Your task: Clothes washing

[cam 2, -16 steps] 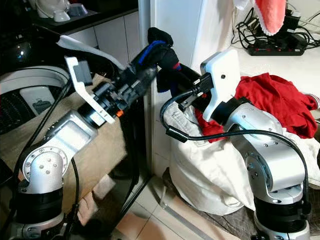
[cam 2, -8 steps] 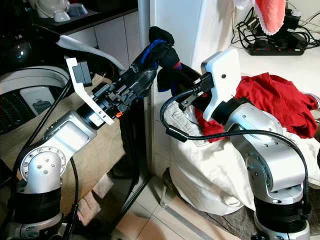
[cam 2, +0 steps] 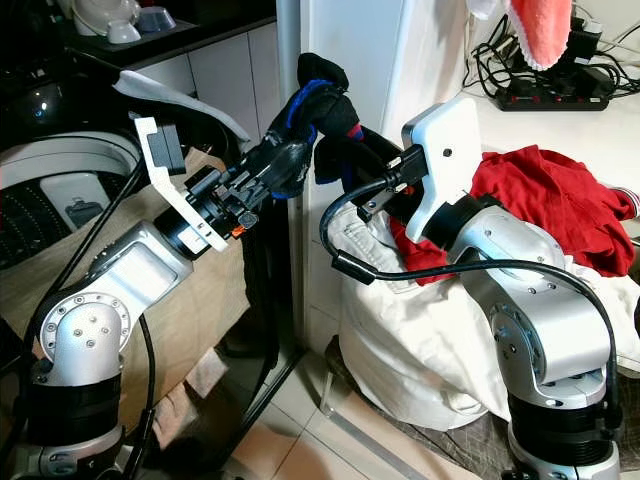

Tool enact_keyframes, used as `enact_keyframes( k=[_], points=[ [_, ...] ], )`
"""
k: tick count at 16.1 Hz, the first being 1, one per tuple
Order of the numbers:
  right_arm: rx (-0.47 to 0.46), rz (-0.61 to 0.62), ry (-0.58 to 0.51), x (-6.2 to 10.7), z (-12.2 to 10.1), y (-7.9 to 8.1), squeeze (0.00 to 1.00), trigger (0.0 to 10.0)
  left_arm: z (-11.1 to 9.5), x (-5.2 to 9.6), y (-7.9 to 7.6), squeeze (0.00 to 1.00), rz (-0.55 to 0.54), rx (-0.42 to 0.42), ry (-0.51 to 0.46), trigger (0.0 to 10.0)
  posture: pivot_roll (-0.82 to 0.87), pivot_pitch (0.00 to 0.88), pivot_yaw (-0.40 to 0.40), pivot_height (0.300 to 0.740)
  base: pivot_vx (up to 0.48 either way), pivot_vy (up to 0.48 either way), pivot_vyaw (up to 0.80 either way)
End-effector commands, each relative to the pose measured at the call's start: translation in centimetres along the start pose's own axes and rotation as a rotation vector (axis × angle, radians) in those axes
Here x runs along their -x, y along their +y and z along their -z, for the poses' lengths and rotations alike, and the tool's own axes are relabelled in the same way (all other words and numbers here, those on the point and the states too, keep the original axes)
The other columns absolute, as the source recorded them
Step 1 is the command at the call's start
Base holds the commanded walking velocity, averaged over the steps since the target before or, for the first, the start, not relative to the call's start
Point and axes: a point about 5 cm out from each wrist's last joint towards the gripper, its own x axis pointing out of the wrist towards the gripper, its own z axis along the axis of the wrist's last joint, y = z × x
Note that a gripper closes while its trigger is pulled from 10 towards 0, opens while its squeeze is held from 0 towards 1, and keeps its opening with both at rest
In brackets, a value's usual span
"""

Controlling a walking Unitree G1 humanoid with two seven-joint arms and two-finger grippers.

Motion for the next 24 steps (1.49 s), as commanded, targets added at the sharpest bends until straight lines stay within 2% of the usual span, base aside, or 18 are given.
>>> enact_keyframes(
  k=[1,15,16,17,18,19,22,24],
  points=[
    [0.013,0.006,-0.023,0.1,-0.5,0.0,0.00,0.0,-0.2,-0.2,-0.1,0.00,0.014,0.000,-0.008,0.0,-0.07,0.000,0.033,0.740,0.000,0.000,0.00],
    [0.013,-0.002,-0.017,-0.1,-0.5,0.3,0.00,0.0,-0.8,-0.4,0.2,0.00,-0.003,-0.010,-0.046,0.0,-0.07,0.000,0.033,0.740,0.000,0.000,0.00],
    [0.014,0.001,-0.015,0.0,-0.4,0.3,0.00,1.3,-1.1,-0.4,0.4,0.00,-0.016,-0.011,-0.063,0.0,-0.07,0.000,0.033,0.740,0.000,0.000,0.00],
    [0.009,0.006,-0.015,0.0,-0.4,0.3,0.00,3.6,-1.2,-0.4,0.5,0.00,-0.026,-0.015,-0.074,0.0,-0.07,0.000,0.032,0.740,0.000,0.000,0.00],
    [-0.006,0.015,-0.019,-0.1,-0.4,0.2,0.55,10.0,-1.4,-0.5,0.6,0.00,-0.039,-0.019,-0.086,0.0,-0.07,0.000,0.032,0.740,0.000,0.000,0.00],
    [-0.012,-0.008,-0.017,-0.1,-0.3,0.4,1.00,10.0,-1.8,-0.5,0.7,0.00,-0.048,-0.025,-0.105,0.0,-0.07,0.000,0.035,0.740,0.000,0.000,0.00],
    [-0.030,-0.043,-0.009,0.0,-0.1,0.9,1.00,10.0,-2.5,-0.8,0.8,0.00,-0.056,-0.057,-0.109,0.0,-0.07,0.000,0.042,0.740,0.000,0.000,0.00],
    [-0.012,-0.066,0.053,0.3,0.6,1.2,1.00,10.0,-3.3,-0.9,1.3,0.00,-0.082,-0.101,-0.097,0.0,-0.07,0.000,0.047,0.740,0.000,0.000,0.00]
  ],
)
